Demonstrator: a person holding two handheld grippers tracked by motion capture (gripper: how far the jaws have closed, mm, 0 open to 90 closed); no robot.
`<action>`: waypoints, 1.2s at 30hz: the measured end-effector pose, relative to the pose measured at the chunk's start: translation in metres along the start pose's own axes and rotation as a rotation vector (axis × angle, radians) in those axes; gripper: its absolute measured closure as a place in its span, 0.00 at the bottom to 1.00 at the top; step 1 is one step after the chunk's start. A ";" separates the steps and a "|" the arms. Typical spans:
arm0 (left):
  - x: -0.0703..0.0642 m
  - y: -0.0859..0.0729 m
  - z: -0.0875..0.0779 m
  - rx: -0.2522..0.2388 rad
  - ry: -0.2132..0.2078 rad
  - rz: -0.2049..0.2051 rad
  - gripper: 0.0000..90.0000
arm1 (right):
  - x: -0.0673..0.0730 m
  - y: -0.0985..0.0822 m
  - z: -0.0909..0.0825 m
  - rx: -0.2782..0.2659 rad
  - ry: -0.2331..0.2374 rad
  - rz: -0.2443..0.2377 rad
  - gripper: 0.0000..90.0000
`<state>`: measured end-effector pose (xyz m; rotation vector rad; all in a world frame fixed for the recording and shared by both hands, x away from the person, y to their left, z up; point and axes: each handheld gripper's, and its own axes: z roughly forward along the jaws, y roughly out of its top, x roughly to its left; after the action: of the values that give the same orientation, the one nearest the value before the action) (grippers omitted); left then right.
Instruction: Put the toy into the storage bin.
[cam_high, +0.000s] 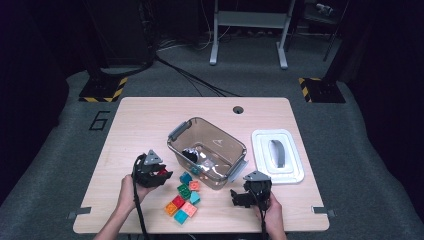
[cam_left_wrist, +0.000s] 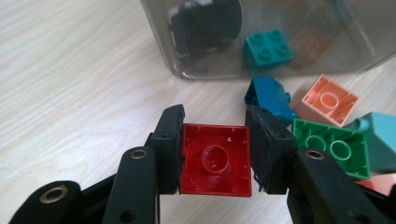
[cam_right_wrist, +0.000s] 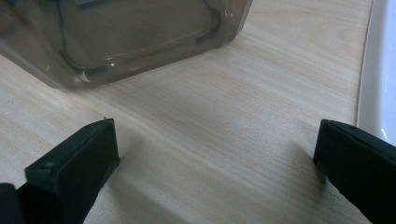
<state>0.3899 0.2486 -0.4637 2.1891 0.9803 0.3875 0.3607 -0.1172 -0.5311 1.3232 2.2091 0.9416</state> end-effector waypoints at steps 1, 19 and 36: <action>0.003 0.001 -0.003 -0.009 -0.004 -0.006 0.65 | 0.000 0.000 0.000 0.001 0.000 0.000 0.00; 0.019 0.036 -0.042 -0.091 0.012 -0.011 0.65 | -0.001 0.000 0.000 0.001 -0.004 -0.002 0.00; 0.015 0.090 -0.054 -0.120 0.041 0.059 0.65 | -0.002 0.000 -0.001 0.006 -0.002 -0.005 0.00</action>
<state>0.4202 0.2434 -0.3619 2.1127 0.8930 0.5068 0.3611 -0.1189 -0.5307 1.3197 2.2148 0.9320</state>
